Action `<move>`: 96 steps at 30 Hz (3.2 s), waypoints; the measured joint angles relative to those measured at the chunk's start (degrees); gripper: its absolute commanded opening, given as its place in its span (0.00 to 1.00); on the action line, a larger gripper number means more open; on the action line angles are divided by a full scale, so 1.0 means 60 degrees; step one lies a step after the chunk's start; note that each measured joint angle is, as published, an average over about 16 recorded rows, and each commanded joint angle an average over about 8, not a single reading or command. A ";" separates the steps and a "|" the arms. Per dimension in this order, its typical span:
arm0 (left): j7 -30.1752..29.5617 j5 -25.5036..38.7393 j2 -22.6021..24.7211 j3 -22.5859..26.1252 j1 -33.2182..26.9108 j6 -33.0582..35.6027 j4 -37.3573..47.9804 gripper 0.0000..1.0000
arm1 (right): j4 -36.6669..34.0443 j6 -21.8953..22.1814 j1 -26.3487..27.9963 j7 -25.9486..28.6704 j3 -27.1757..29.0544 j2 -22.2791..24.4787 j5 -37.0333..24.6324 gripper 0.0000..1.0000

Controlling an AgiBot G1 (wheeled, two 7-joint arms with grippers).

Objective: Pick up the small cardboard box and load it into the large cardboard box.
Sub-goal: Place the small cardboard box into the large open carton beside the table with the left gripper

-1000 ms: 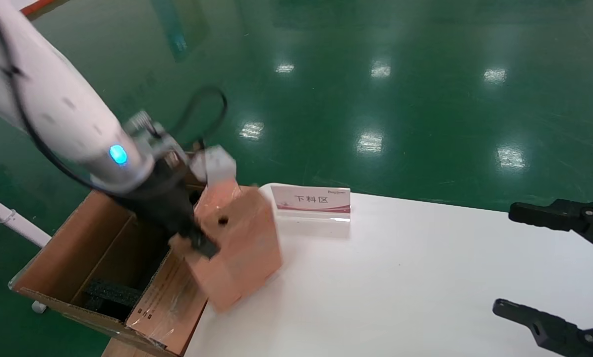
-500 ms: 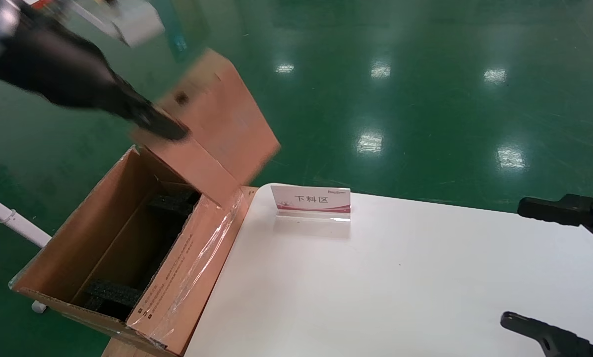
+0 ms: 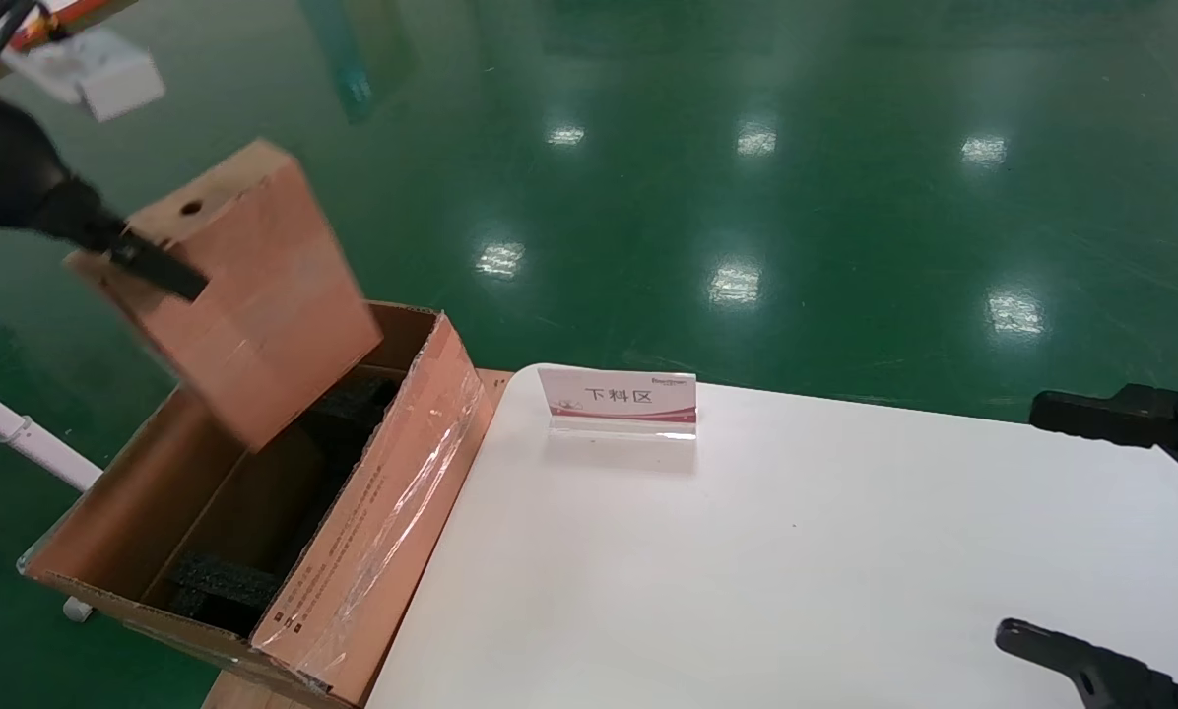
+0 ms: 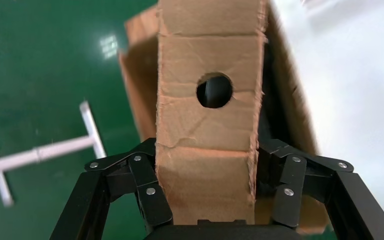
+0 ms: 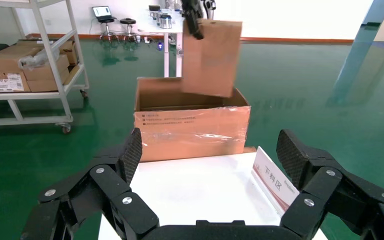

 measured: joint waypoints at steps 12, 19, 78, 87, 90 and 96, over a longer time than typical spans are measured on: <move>0.0039 -0.0236 -0.0046 0.1194 0.0385 -0.0229 0.0976 0.00 | 0.0000 0.0003 0.0002 -0.0003 -0.0007 0.0003 0.0005 1.00; -0.0354 -0.0330 -0.0067 0.1447 0.0845 -0.0561 0.1194 0.00 | 0.0000 0.0005 0.0002 -0.0005 -0.0011 0.0005 0.0008 1.00; -0.3132 0.0677 -0.0868 0.2115 0.3172 -0.3586 -0.0041 0.00 | 0.0000 0.0019 0.0010 -0.0022 -0.0043 0.0018 0.0030 1.00; -0.3438 0.0798 -0.0791 0.2170 0.3546 -0.4126 -0.0039 0.00 | 0.0000 0.0021 0.0011 -0.0024 -0.0048 0.0020 0.0033 1.00; -0.3528 0.0844 -0.0738 0.2198 0.3703 -0.4314 0.0006 0.00 | 0.0000 0.0022 0.0011 -0.0025 -0.0050 0.0020 0.0034 1.00; -0.3685 0.0924 -0.0614 0.2254 0.4022 -0.4666 0.0148 0.00 | 0.0000 0.0023 0.0012 -0.0026 -0.0053 0.0022 0.0036 1.00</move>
